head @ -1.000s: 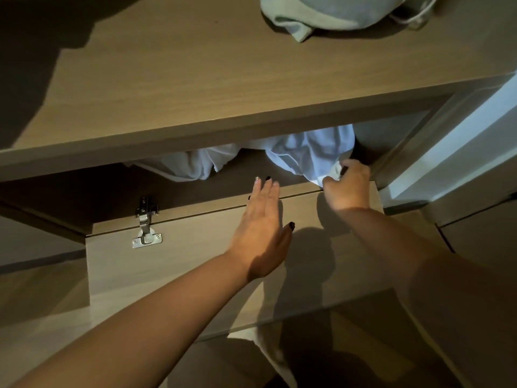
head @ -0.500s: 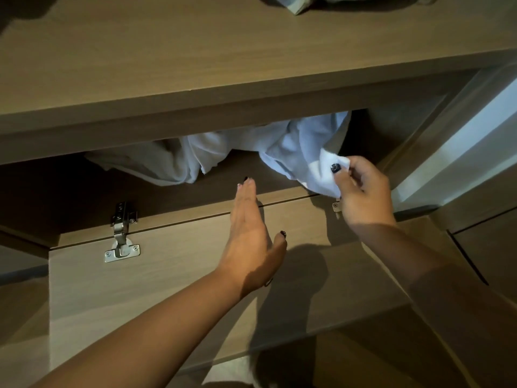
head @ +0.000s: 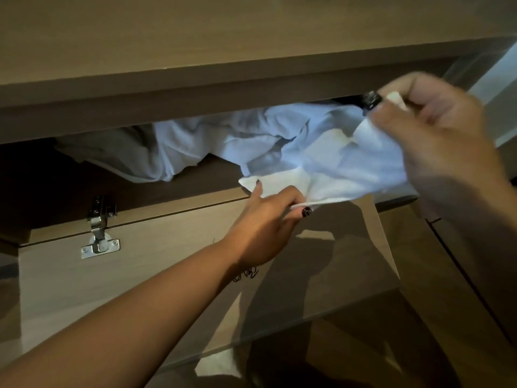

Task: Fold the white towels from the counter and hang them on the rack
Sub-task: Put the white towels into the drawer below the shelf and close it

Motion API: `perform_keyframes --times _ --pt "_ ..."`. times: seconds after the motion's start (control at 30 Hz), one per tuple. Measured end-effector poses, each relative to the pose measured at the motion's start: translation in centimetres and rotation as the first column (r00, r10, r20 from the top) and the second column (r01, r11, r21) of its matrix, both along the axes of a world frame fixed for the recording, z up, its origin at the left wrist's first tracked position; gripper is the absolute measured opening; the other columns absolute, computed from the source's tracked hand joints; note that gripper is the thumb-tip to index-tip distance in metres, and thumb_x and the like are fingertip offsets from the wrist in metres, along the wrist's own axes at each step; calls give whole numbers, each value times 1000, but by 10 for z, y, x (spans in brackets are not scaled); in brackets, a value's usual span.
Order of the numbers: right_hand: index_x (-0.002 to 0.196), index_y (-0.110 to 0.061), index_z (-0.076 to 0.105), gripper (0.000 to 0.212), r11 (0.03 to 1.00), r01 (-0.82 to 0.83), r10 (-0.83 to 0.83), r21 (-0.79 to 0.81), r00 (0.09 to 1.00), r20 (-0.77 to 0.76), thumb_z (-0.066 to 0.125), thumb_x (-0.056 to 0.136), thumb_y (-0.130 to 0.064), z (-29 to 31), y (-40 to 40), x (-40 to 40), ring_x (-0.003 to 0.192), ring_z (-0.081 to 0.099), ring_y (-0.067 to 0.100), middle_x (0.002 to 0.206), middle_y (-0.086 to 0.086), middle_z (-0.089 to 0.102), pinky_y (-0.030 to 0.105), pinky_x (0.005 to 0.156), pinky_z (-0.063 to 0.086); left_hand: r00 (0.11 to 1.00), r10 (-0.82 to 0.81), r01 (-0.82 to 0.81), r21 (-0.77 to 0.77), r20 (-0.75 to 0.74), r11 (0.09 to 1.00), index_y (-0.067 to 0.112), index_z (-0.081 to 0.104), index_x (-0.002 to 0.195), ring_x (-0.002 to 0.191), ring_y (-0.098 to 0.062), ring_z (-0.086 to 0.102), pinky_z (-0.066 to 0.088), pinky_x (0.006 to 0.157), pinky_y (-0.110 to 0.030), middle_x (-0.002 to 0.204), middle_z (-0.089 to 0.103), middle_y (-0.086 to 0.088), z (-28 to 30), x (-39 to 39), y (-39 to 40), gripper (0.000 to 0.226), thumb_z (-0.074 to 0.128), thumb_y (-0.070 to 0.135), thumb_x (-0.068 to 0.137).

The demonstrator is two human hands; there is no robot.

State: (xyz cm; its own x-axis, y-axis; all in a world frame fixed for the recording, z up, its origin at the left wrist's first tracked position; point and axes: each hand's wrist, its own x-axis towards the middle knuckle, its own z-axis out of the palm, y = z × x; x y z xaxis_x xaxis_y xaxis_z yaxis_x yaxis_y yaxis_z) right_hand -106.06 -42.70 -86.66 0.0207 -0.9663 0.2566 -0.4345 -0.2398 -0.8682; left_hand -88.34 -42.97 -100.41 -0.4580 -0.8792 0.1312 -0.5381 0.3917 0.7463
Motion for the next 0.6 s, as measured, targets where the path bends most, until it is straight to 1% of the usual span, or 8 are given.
perform_keyframes --times 0.07,0.13,0.23,0.3,0.33,0.43,0.5,0.6 --pt "94 -28 58 10 1000 22 -20 5 970 -244 66 89 -31 -9 -4 -4 74 57 -4 84 -13 59 12 61 46 994 81 -79 34 -72 996 30 45 87 75 -10 53 46 93 -40 77 56 9 4 2 5 16 43 30 103" --pt "103 -31 56 32 993 74 -22 96 887 -461 72 79 -45 -27 -4 -4 75 53 -11 88 -17 56 4 54 39 965 197 -192 46 -174 980 31 47 84 73 -7 50 44 68 -26 76 54 10 7 5 11 16 42 34 99" --pt "128 -37 49 78 953 21 137 303 861 -490 64 58 -70 -43 1 1 81 53 -6 108 -11 59 6 60 38 931 262 -252 72 -256 965 29 48 83 69 -3 49 35 59 -15 72 53 15 8 11 20 16 43 30 99" --pt "143 -41 39 106 919 -53 261 391 826 -500 57 44 -75 -50 2 5 96 55 5 126 -8 57 19 74 44 933 244 -233 73 -266 970 29 48 83 67 -5 49 38 59 -19 74 54 17 9 16 25 17 43 32 99" --pt "145 -44 35 107 912 -64 305 406 767 -564 58 46 -77 -55 0 7 101 52 9 127 -10 54 23 77 42 930 234 -221 79 -283 972 28 50 83 67 -7 50 41 61 -24 75 55 14 10 18 27 18 42 33 98" --pt "123 -40 61 60 947 -55 297 316 524 -799 65 72 -71 -72 -5 12 92 48 10 108 -13 51 28 72 39 893 227 -192 127 -389 973 21 53 84 67 -19 53 45 62 -41 75 56 -4 14 19 31 24 45 40 94" --pt "99 -28 72 32 970 -130 242 206 612 -753 66 82 -55 -80 -4 13 89 50 13 98 -7 52 29 72 43 822 286 -185 245 -493 952 15 55 82 63 -22 51 44 57 -39 70 55 -11 20 20 30 27 50 41 90" --pt "82 -11 73 25 942 -336 295 11 813 -502 70 78 -36 -86 5 14 99 53 14 103 -2 55 27 78 47 646 494 -195 499 -582 844 10 56 78 57 -12 50 40 55 -28 61 54 0 24 28 17 23 51 23 97"
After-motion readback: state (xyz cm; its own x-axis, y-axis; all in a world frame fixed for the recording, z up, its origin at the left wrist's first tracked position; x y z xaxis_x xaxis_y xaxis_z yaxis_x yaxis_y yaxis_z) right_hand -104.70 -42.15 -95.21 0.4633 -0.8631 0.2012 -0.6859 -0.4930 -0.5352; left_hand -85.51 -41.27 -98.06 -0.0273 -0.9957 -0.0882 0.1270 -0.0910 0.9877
